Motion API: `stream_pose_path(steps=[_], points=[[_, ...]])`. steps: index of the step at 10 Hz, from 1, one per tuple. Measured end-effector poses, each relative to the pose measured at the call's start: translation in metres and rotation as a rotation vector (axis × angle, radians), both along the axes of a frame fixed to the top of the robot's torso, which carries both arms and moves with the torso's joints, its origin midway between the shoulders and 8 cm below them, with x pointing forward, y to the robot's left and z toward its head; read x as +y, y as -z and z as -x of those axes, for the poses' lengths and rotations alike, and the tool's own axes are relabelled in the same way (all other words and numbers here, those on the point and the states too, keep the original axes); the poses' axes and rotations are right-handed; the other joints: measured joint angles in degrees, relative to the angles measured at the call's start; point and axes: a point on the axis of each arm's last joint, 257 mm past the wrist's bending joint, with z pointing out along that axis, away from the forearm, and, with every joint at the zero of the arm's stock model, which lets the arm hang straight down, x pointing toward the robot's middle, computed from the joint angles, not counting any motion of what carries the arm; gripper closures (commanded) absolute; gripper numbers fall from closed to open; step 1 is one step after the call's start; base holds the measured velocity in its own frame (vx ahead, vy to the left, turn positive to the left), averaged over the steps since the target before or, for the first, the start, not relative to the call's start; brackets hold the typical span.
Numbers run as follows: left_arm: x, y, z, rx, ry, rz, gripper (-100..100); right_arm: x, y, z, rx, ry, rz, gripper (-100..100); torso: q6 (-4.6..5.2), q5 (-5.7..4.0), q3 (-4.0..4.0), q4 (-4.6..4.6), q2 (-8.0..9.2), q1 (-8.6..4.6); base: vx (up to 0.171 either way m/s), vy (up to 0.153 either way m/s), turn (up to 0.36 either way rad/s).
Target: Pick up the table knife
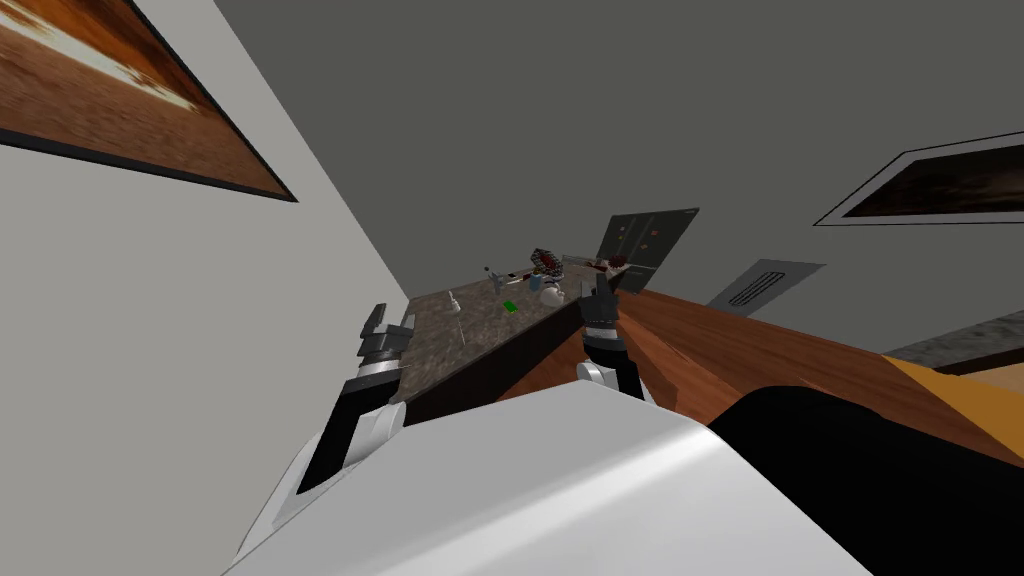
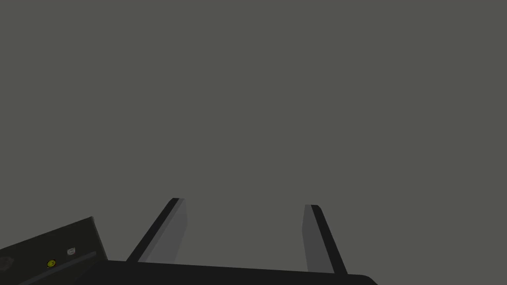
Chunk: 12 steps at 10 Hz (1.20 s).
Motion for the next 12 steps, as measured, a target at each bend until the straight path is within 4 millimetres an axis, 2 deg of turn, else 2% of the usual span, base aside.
stream_pose_path(steps=[12], points=[[0.078,0.07,-0.025,0.229,-0.05,0.307,-100,0.0,0.0,0.0,0.0,0.0,0.0,0,-0.03,-0.01,0.0,0.0,0.0,0.0,0.002,-0.037,-0.088]])
